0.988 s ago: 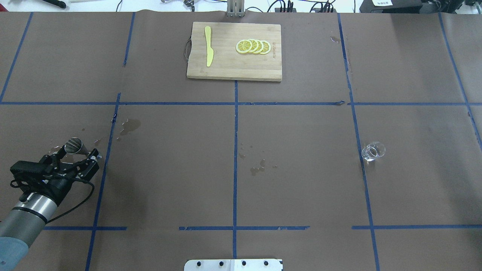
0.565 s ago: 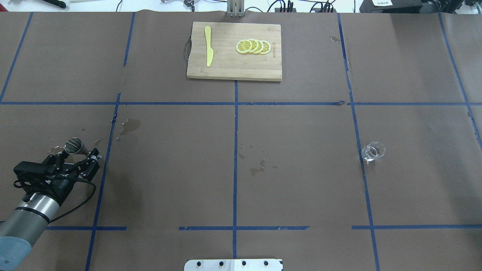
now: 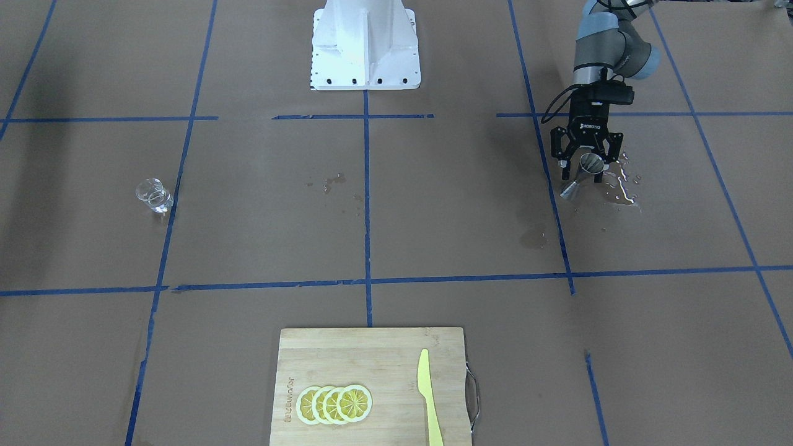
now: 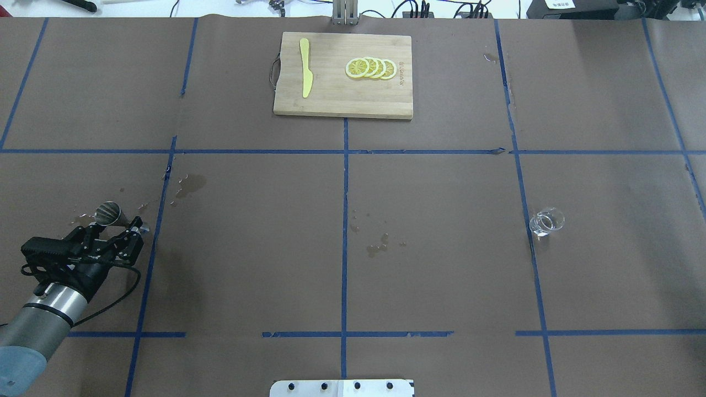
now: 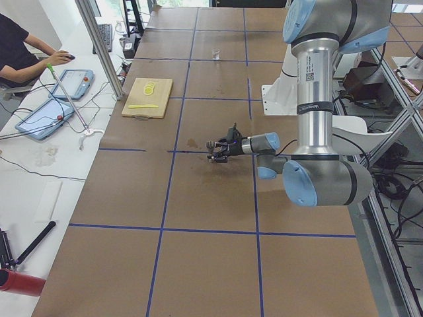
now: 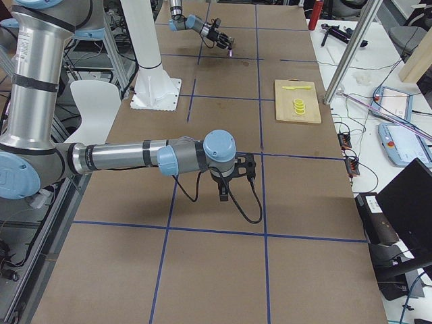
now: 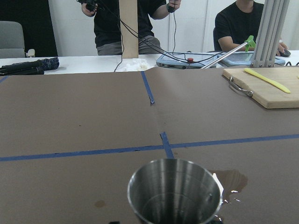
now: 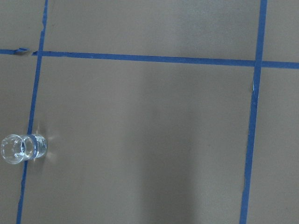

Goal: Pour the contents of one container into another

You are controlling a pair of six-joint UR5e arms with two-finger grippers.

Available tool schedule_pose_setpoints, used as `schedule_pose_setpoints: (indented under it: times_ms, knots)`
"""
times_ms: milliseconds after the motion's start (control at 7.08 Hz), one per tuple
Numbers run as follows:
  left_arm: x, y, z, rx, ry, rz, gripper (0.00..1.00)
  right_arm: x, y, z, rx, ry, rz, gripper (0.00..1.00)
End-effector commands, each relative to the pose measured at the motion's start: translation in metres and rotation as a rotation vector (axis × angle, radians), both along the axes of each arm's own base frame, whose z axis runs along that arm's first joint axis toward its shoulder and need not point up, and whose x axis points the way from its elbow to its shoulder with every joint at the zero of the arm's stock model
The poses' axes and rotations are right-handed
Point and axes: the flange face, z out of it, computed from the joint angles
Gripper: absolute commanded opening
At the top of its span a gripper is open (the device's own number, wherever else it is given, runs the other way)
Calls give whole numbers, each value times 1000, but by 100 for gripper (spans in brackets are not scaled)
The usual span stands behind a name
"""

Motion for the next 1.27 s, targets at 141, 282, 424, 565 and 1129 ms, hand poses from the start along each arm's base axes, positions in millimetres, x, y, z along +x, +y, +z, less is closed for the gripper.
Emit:
schedule_pose_setpoints:
  times_ms: [141,282,424,565,1129]
  knots:
    - [2,1,6,-4,-10,6,67,0,0,0,-1,0,0,100]
    - [3,1,9,-6,-15,9,66,0,0,0,-1,0,0,100]
    - [4,2,8,-10,-11,20,64,0,0,0,-1,0,0,100]
    - [4,2,9,-10,-13,20,62,0,0,0,1,0,0,100]
    - [7,1,5,-10,-4,21,36,0,0,0,1,0,0,100]
